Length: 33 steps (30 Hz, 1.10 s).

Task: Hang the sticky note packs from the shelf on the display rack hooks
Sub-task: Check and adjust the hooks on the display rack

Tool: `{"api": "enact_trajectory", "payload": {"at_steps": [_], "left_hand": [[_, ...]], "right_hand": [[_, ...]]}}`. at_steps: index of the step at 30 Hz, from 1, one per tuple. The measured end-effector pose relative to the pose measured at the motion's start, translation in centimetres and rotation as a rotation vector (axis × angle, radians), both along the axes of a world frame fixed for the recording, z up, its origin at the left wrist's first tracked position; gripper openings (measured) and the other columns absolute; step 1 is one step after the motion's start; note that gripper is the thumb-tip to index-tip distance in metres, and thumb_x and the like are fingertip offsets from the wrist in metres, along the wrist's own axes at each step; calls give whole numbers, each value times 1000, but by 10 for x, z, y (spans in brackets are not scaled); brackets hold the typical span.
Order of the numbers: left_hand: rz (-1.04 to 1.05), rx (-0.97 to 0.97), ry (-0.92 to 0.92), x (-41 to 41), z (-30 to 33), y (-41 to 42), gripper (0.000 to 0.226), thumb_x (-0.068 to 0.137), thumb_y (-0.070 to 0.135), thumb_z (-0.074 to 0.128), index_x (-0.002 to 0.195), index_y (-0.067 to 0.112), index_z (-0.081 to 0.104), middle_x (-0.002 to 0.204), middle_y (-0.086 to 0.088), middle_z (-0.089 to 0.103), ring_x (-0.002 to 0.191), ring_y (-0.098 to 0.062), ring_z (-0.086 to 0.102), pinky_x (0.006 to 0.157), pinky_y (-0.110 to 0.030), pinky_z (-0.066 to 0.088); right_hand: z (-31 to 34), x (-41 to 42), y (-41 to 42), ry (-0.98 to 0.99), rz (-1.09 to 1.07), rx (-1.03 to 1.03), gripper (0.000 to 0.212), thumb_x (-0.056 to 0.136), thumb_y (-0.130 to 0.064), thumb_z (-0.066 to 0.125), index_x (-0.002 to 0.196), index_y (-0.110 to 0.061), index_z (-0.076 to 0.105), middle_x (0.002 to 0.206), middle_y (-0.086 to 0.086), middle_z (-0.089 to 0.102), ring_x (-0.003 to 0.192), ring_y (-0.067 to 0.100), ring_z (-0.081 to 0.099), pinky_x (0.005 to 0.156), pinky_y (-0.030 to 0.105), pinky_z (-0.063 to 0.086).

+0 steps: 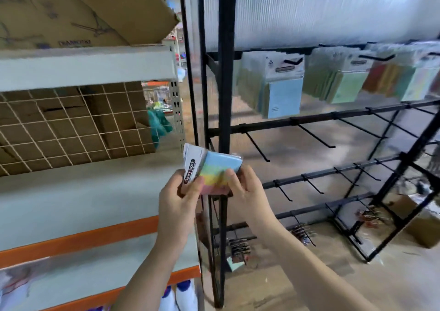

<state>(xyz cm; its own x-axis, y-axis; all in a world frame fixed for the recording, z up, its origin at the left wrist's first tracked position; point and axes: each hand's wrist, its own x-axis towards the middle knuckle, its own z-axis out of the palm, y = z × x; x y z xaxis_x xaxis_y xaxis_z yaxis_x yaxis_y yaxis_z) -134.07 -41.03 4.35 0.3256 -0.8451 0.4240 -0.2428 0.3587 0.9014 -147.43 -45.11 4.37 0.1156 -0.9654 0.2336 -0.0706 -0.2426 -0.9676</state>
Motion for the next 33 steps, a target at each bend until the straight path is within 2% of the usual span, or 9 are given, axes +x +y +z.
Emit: {"api": "enact_trajectory", "payload": {"at_steps": [4,7,9,12,14,18,23,28,33], "left_hand": [[11,-45,-39,-49,10,12,17,81,36,59,95,26,63,80,16,67,76,3,62,63,-8,45],[-4,-37,-85,-85,15,15,19,82,37,61,90,19,64,65,19,62,61,2,54,54,-10,38],[-36,-30,-95,-110,16,17,13,82,36,62,89,25,64,68,19,64,61,1,55,53,-13,40],[-120,14,-89,-146,15,22,23,77,49,61,90,30,64,74,7,66,58,-10,54,52,-26,42],[-156,28,-113,-168,13,24,25,74,56,58,88,35,63,78,4,67,63,-14,57,55,-29,44],[-206,28,-176,-199,17,21,16,77,54,57,82,40,60,75,19,64,63,0,56,53,-11,40],[-291,28,-175,-231,25,4,15,82,49,63,87,34,63,80,17,65,73,-1,60,57,-9,43],[-355,45,-131,-263,31,-25,10,85,37,68,87,28,63,81,14,65,73,-1,60,60,-11,45],[-387,61,28,-301,39,-61,14,80,37,70,81,24,64,72,18,67,65,5,60,58,-7,42]], "right_hand": [[9,-54,10,39,-28,-81,35,93,-18,59,124,-17,43,106,-8,58,94,5,61,70,14,52],[13,-95,14,94,-104,-148,47,88,-16,66,129,-16,42,116,-9,55,106,2,55,87,15,47],[17,-123,18,151,-142,-206,45,87,-15,68,126,-16,46,117,-8,57,110,2,52,93,11,40],[22,-158,26,186,-135,-211,32,88,-18,66,115,-25,51,107,-19,58,98,-11,54,80,2,41],[25,-178,32,185,-97,-172,23,90,-21,64,109,-28,52,100,-18,60,88,-15,56,69,2,43],[28,-208,35,232,-111,-169,8,91,-27,62,94,-27,54,80,-15,61,68,-13,57,57,5,43],[26,-244,26,173,-204,-139,11,90,-29,63,87,-20,57,77,-1,65,62,-1,54,55,12,43],[29,-275,5,98,-230,-147,7,91,-23,63,86,-25,59,76,-18,67,64,-4,58,58,9,44],[38,-312,-26,88,-252,-114,4,91,-22,64,89,-21,60,80,-5,68,70,5,61,62,18,48]]}}
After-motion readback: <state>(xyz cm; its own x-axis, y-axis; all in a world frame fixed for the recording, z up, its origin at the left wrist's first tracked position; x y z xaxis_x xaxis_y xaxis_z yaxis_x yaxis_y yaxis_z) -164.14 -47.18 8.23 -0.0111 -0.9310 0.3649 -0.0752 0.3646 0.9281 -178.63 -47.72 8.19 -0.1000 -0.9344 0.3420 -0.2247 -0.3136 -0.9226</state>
